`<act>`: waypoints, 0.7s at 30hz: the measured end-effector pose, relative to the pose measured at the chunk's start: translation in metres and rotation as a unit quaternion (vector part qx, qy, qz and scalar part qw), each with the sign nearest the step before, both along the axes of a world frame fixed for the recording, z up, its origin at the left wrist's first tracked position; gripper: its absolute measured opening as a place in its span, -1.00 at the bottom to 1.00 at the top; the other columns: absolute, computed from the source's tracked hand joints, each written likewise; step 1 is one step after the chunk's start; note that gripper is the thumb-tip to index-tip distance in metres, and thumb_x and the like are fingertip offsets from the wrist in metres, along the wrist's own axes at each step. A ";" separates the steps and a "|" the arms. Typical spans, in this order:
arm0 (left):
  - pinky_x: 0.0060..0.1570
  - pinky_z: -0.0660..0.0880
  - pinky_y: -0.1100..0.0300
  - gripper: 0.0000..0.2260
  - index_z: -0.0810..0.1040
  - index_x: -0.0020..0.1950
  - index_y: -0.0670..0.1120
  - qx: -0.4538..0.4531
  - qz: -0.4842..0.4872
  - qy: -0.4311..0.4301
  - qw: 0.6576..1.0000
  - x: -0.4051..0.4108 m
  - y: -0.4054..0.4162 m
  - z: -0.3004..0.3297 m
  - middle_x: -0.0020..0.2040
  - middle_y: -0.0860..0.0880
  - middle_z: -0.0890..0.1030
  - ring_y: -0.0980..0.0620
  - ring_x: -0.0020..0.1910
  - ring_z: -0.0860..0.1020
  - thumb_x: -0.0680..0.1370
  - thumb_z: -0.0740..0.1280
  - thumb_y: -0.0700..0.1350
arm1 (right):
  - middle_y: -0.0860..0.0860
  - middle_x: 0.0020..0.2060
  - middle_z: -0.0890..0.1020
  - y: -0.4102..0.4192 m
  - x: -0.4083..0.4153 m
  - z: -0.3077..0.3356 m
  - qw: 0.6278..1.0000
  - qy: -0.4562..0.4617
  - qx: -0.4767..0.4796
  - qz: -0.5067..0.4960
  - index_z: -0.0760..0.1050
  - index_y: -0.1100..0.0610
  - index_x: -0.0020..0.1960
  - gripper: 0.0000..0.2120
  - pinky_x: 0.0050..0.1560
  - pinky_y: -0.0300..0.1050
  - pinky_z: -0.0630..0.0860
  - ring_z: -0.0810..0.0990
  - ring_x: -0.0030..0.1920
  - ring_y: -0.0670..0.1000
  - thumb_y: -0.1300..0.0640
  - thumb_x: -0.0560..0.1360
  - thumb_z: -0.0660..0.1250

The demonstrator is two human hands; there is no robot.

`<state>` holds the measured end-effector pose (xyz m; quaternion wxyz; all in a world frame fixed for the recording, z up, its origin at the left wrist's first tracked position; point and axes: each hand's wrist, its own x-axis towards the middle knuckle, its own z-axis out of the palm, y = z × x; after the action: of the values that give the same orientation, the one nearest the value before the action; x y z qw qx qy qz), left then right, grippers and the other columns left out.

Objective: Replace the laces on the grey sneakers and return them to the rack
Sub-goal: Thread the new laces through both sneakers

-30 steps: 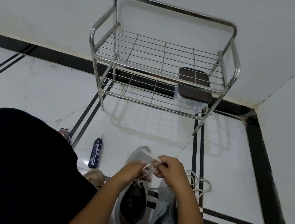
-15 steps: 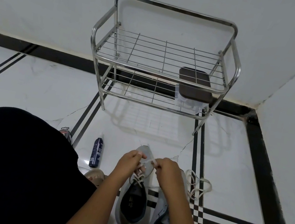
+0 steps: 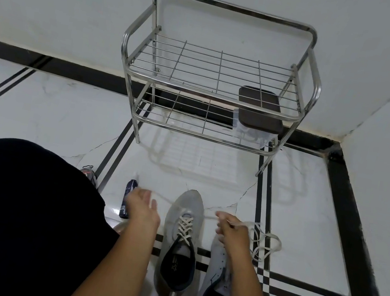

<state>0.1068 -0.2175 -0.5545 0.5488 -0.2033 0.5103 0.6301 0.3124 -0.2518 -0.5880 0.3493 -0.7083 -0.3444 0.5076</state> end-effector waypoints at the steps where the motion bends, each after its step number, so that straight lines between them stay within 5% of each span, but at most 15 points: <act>1: 0.05 0.41 0.27 -0.74 0.49 0.19 -0.16 -0.037 0.049 0.009 0.998 -0.006 0.000 -0.003 0.11 -0.02 0.56 0.06 0.14 0.47 0.59 0.12 -0.14 | 0.03 -0.18 0.62 -0.005 0.009 -0.009 0.995 -0.037 -0.045 -0.079 0.60 0.10 0.07 -0.84 -0.26 -0.16 0.52 0.59 -0.19 0.02 0.11 0.59 0.26; 2: 0.00 0.46 0.28 -0.78 0.49 0.13 -0.15 -0.075 0.078 0.035 0.993 -0.011 -0.001 -0.008 0.07 -0.05 0.57 0.04 0.09 0.48 0.56 0.14 -0.14 | 0.07 -0.23 0.61 -0.011 0.020 -0.018 0.980 -0.064 -0.093 -0.162 0.59 0.17 0.03 -0.83 -0.32 -0.12 0.51 0.58 -0.24 0.07 0.12 0.60 0.25; 4: 0.22 0.46 0.09 -0.63 0.42 0.31 -0.15 -0.165 0.045 0.150 0.974 -0.015 -0.004 -0.025 0.31 -0.15 0.47 -0.11 0.25 0.48 0.52 0.14 -0.15 | 0.12 -0.33 0.55 -0.023 0.035 -0.030 0.945 -0.035 -0.164 -0.279 0.51 0.27 -0.14 -0.80 -0.50 -0.16 0.46 0.54 -0.40 0.08 0.18 0.59 0.24; 6: 0.40 0.25 -0.03 -0.44 0.14 0.54 -0.02 -0.228 -0.111 0.290 0.923 -0.005 -0.013 -0.036 0.57 -0.13 0.06 -0.24 0.43 0.28 0.55 0.15 -0.20 | 0.10 -0.37 0.51 -0.026 0.031 -0.037 0.939 0.039 -0.188 -0.285 0.44 0.31 -0.13 -0.90 -0.63 -0.26 0.41 0.50 -0.52 0.01 0.30 0.55 0.24; 8: 0.38 0.26 -0.06 -0.36 0.07 0.56 0.05 -0.231 -0.291 0.462 0.806 0.009 -0.025 -0.049 0.58 -0.09 -0.10 -0.24 0.44 0.26 0.53 0.18 -0.29 | 0.13 -0.30 0.55 -0.022 0.013 -0.036 0.937 0.037 -0.212 -0.276 0.41 0.32 0.07 -0.82 -0.62 -0.26 0.39 0.49 -0.47 0.00 0.27 0.51 0.29; 10: 0.33 0.37 -0.04 -0.45 0.29 0.48 0.04 -0.147 -0.471 0.560 0.666 0.019 -0.033 -0.062 0.52 -0.10 0.22 -0.15 0.36 0.39 0.52 0.18 -0.30 | 0.16 -0.08 0.59 -0.018 -0.011 -0.029 0.962 -0.062 -0.169 -0.204 0.33 0.28 0.23 -0.67 -0.41 -0.18 0.50 0.57 -0.27 0.05 0.23 0.51 0.31; 12: 0.30 0.38 -0.04 -0.62 0.45 0.33 0.08 -0.075 -0.633 0.554 0.536 0.028 -0.041 -0.071 0.34 -0.07 0.49 -0.11 0.27 0.48 0.55 0.18 -0.20 | 0.11 0.10 0.53 -0.016 -0.029 -0.021 0.978 -0.190 -0.080 0.011 0.36 0.17 0.27 -0.68 -0.14 -0.14 0.52 0.55 -0.06 0.03 0.24 0.53 0.26; 14: 0.31 0.34 -0.03 -0.69 0.49 0.24 0.11 -0.065 -0.697 0.544 0.462 0.033 -0.047 -0.072 0.25 -0.04 0.56 -0.08 0.24 0.50 0.56 0.16 -0.15 | 0.06 0.22 0.50 -0.016 -0.037 -0.025 0.938 -0.276 -0.040 0.206 0.41 0.06 0.32 -0.63 0.11 -0.10 0.49 0.52 0.13 0.05 0.24 0.53 0.21; 18: 0.22 0.37 0.09 -0.79 0.51 0.12 0.06 -0.099 -0.688 0.561 0.450 0.028 -0.049 -0.075 0.19 -0.03 0.59 -0.06 0.20 0.51 0.57 0.17 -0.13 | 0.03 0.10 0.63 -0.023 -0.038 -0.036 0.904 -0.315 -0.102 0.272 0.56 -0.02 0.12 -0.80 0.10 -0.07 0.50 0.57 0.10 0.10 0.06 0.55 0.21; 21: 0.12 0.48 0.12 -0.88 0.53 -0.03 0.06 -0.124 -0.666 0.545 0.494 0.019 -0.047 -0.075 0.10 -0.01 0.61 -0.06 0.11 0.56 0.54 0.22 -0.12 | 0.05 -0.05 0.68 -0.022 -0.032 -0.033 0.910 -0.310 -0.094 0.259 0.63 0.03 -0.02 -0.82 -0.01 -0.11 0.53 0.61 -0.01 0.09 0.00 0.54 0.28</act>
<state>0.1257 -0.2648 -0.6295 0.3877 0.5148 0.7646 -0.0065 0.2804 -0.2741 -0.6210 0.0137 -0.7453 -0.5575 0.3654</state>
